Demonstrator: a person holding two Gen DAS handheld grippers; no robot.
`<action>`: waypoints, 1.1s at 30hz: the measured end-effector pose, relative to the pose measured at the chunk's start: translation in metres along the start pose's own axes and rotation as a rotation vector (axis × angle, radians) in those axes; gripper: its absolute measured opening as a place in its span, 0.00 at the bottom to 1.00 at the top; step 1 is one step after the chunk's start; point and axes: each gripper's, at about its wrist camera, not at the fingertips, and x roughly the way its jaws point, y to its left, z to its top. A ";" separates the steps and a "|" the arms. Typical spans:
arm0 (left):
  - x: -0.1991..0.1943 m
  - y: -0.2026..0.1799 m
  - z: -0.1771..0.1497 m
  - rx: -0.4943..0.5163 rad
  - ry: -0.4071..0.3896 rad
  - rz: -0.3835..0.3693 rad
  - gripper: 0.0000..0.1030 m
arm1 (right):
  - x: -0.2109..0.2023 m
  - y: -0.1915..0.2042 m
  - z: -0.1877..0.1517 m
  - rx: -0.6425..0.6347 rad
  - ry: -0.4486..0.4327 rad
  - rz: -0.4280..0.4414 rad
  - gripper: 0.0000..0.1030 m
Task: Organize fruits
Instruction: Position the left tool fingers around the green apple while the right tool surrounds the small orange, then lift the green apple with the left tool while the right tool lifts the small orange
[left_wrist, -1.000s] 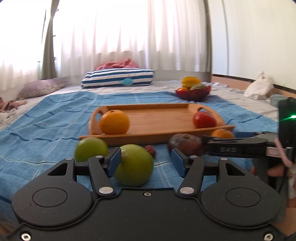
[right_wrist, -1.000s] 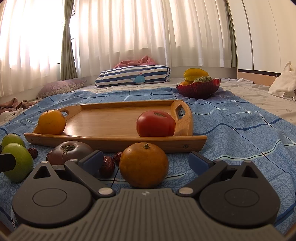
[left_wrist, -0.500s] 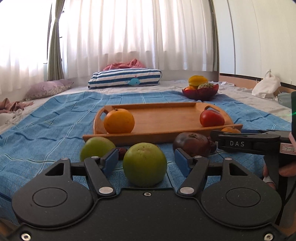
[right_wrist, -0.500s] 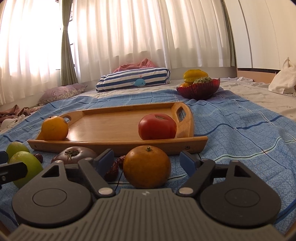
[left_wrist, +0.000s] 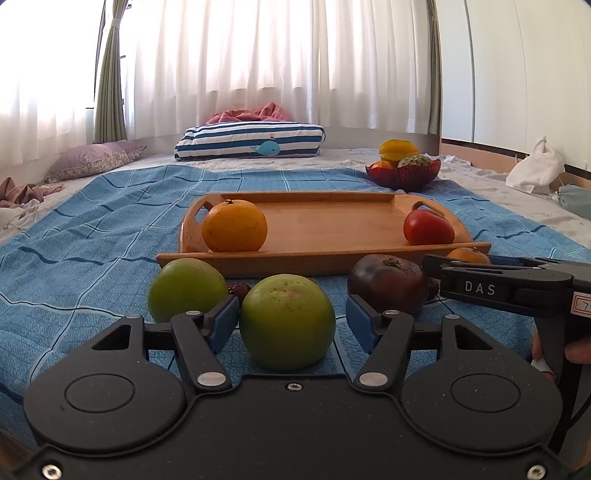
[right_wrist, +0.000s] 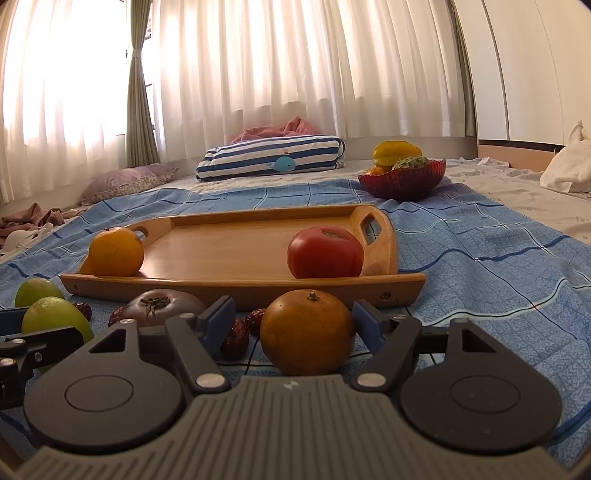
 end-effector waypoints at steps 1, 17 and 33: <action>0.001 0.001 0.000 -0.004 0.003 0.000 0.59 | 0.000 0.000 0.000 0.001 0.002 -0.003 0.72; 0.006 0.006 0.001 -0.050 0.023 0.003 0.55 | 0.001 -0.002 -0.002 0.027 0.012 -0.007 0.71; -0.004 0.007 0.009 -0.046 0.007 -0.012 0.54 | -0.009 -0.001 0.003 -0.003 -0.003 -0.021 0.55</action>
